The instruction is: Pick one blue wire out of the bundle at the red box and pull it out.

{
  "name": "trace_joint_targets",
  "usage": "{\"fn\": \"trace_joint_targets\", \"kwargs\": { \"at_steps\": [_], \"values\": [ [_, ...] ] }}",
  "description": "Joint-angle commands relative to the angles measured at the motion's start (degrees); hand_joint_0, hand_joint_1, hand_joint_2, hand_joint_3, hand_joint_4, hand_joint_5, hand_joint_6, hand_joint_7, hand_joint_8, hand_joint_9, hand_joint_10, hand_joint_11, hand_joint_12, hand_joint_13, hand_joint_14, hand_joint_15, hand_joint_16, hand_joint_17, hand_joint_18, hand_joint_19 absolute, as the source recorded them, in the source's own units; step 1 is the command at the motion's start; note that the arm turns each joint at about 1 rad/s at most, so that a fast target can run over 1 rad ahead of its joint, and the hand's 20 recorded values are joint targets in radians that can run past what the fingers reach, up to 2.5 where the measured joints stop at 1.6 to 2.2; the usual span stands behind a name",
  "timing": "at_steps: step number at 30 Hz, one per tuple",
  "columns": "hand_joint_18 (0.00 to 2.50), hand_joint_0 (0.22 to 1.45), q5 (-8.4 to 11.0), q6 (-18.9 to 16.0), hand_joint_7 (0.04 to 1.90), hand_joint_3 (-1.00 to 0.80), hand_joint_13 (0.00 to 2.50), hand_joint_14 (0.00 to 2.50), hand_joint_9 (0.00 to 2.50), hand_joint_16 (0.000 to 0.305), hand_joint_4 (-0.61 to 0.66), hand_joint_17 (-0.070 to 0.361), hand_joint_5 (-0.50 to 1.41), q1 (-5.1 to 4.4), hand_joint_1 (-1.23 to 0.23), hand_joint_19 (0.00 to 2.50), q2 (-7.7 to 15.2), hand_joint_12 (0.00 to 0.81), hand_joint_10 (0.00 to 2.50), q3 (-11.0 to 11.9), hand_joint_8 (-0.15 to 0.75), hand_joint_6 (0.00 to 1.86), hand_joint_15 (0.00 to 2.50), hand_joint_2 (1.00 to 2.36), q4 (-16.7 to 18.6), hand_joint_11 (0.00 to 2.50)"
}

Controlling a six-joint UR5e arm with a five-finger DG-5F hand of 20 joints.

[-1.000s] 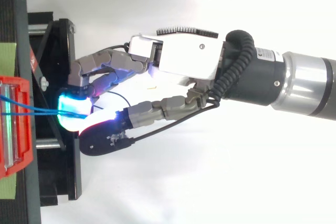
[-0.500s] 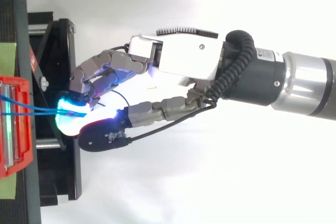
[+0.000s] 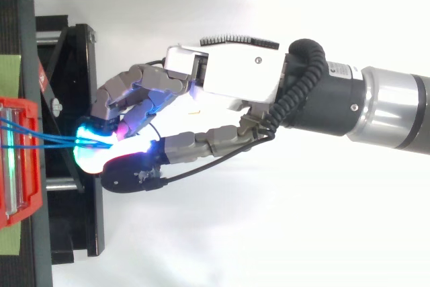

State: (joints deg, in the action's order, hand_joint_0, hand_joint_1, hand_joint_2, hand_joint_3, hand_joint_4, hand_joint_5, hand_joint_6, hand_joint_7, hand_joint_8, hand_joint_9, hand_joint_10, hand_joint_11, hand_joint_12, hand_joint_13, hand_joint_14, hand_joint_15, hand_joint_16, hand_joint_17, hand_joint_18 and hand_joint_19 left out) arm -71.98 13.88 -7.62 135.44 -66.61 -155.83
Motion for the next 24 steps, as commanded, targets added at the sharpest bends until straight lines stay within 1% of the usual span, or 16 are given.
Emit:
{"fn": "trace_joint_targets", "kwargs": {
  "at_steps": [1,3,4,5,7,8,11,15,20,24],
  "values": [
    [0.46,0.52,0.00,-0.17,0.91,-0.06,0.56,0.01,0.93,0.079,0.27,0.177,-0.11,-0.02,-0.69,0.41,0.00,0.442,0.01,0.16,0.325,0.80,0.25,1.26,-0.35,0.34],
    [0.47,0.52,-0.18,-0.17,0.91,-0.05,0.57,0.01,0.94,0.079,0.27,0.177,-0.11,0.07,-0.70,0.41,-0.36,0.443,0.01,0.25,0.331,0.81,0.26,1.25,-1.67,0.37],
    [0.47,0.53,-0.26,-0.17,0.89,-0.04,0.57,0.01,0.94,0.078,0.27,0.176,-0.11,0.07,-0.71,0.41,-0.44,0.441,0.02,0.25,0.334,0.81,0.27,1.22,-2.11,0.37],
    [0.47,0.55,-0.44,-0.17,0.87,-0.01,0.57,0.01,0.94,0.077,0.26,0.174,-0.11,0.07,-0.72,0.41,-0.80,0.439,0.01,0.25,0.329,0.82,0.26,1.14,-2.90,0.38],
    [0.48,0.56,-0.53,0.00,0.84,0.00,0.57,0.01,0.94,0.077,0.26,0.173,-0.12,0.07,-0.73,0.42,-1.41,0.438,0.01,0.25,0.330,0.83,0.27,1.12,-4.40,0.41],
    [0.48,0.56,-0.53,0.00,0.84,0.00,0.58,0.01,0.94,0.076,0.26,0.172,-0.12,0.07,-0.73,0.41,-1.41,0.438,0.02,0.25,0.333,0.84,0.28,1.11,-4.40,0.41],
    [0.48,0.58,-0.53,0.35,0.80,0.01,0.58,0.01,0.93,0.076,0.27,0.171,-0.12,0.15,-0.74,0.42,-2.03,0.437,0.02,0.16,0.331,0.85,0.28,1.06,-6.15,0.42],
    [0.46,0.59,-0.53,0.44,0.79,0.01,0.57,0.01,0.93,0.075,0.30,0.169,-0.12,0.24,-0.73,0.41,-2.20,0.435,0.01,0.25,0.323,0.85,0.27,1.00,-6.59,0.42],
    [0.46,0.59,-0.53,0.53,0.81,0.00,0.57,0.01,0.93,0.075,0.30,0.170,-0.12,0.24,-0.73,0.42,-2.47,0.436,0.01,0.25,0.327,0.84,0.28,1.00,-6.59,0.41],
    [0.45,0.59,-0.35,1.32,0.80,-0.01,0.57,0.01,0.93,0.075,0.31,0.169,-0.12,0.33,-0.73,0.42,-3.43,0.438,0.02,0.25,0.326,0.84,0.28,1.00,-6.86,0.42]
  ]
}}
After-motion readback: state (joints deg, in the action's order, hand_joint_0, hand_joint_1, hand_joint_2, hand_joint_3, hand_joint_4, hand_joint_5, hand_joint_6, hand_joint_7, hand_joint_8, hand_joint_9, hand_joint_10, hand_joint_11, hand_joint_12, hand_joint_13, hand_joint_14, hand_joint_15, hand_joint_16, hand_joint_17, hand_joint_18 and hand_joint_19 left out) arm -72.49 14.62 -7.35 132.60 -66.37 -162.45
